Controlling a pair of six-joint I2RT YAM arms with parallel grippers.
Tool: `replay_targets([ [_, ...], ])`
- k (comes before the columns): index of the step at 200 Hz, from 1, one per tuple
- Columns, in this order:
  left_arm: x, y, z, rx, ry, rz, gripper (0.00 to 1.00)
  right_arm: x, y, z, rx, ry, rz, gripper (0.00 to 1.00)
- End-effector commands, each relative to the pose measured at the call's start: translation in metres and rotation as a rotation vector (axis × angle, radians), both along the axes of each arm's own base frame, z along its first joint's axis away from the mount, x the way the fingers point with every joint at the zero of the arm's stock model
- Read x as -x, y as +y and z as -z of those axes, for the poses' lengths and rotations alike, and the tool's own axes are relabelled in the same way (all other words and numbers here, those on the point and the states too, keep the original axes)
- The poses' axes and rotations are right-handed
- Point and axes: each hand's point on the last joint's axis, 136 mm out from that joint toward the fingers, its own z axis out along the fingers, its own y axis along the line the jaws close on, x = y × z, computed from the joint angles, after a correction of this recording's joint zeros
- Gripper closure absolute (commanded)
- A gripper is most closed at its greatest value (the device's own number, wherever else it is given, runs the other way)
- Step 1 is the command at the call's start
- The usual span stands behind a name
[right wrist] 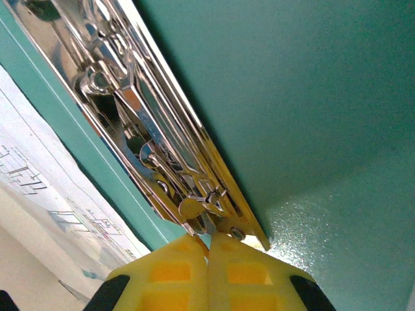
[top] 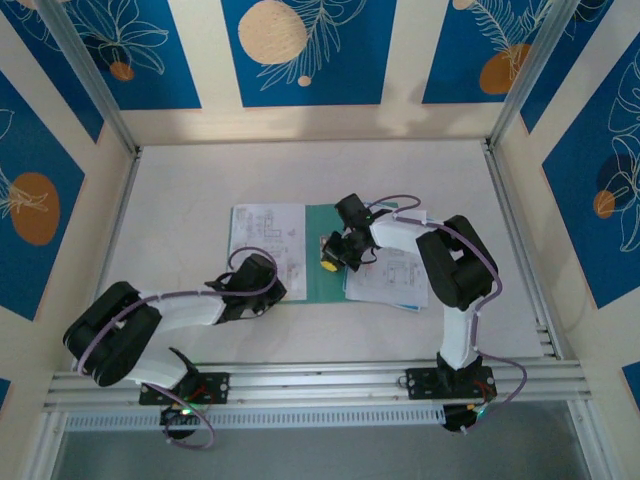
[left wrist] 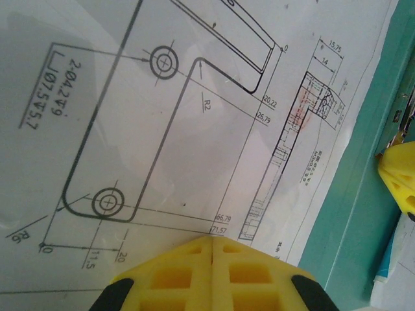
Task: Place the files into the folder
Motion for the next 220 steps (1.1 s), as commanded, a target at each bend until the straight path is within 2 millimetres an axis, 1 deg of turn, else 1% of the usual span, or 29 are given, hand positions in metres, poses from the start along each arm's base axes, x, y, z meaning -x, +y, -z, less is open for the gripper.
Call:
replay_targets([
  [1, 0.03, 0.037, 0.035, -0.157, 0.119, -0.037, 1.0, 0.027, -0.071, 0.042, 0.313, 0.117, 0.102, 1.0],
  [29, 0.03, 0.038, 0.036, -0.16, 0.12, -0.043, 1.0, 0.013, -0.06, 0.019, 0.276, 0.059, 0.084, 1.0],
  [55, 0.029, 0.038, 0.035, -0.158, 0.117, -0.042, 1.0, 0.004, -0.048, 0.003, 0.232, 0.019, 0.069, 1.0],
  [77, 0.03, 0.037, 0.036, -0.158, 0.12, -0.04, 1.0, 0.001, -0.04, -0.003, 0.216, 0.012, 0.053, 1.0],
  [107, 0.029, 0.035, 0.035, -0.152, 0.118, -0.033, 1.0, 0.0, -0.036, -0.003, 0.192, 0.02, 0.058, 1.0],
  [130, 0.028, 0.034, 0.034, -0.151, 0.112, -0.028, 1.0, -0.007, -0.026, -0.012, 0.138, -0.005, 0.048, 1.0],
  [152, 0.028, 0.032, 0.034, -0.145, 0.112, -0.018, 1.0, -0.013, -0.015, -0.03, 0.074, -0.066, 0.041, 0.65],
  [159, 0.028, 0.032, 0.035, -0.144, 0.113, -0.018, 1.0, -0.014, -0.013, -0.037, 0.058, -0.089, 0.04, 0.57],
  [166, 0.028, 0.031, 0.035, -0.141, 0.113, -0.016, 1.0, -0.014, -0.011, -0.045, 0.041, -0.107, 0.041, 0.52],
  [177, 0.028, 0.03, 0.035, -0.138, 0.112, -0.013, 1.0, -0.013, -0.009, -0.054, 0.028, -0.124, 0.042, 0.47],
  [194, 0.027, 0.029, 0.036, -0.136, 0.112, -0.007, 1.0, -0.008, -0.01, -0.062, 0.029, -0.136, 0.052, 0.46],
  [206, 0.027, 0.029, 0.036, -0.134, 0.112, -0.007, 1.0, -0.004, -0.009, -0.063, 0.017, -0.133, 0.062, 0.45],
  [220, 0.027, 0.029, 0.036, -0.135, 0.111, -0.006, 1.0, 0.002, -0.006, -0.058, 0.0, -0.116, 0.077, 0.45],
])
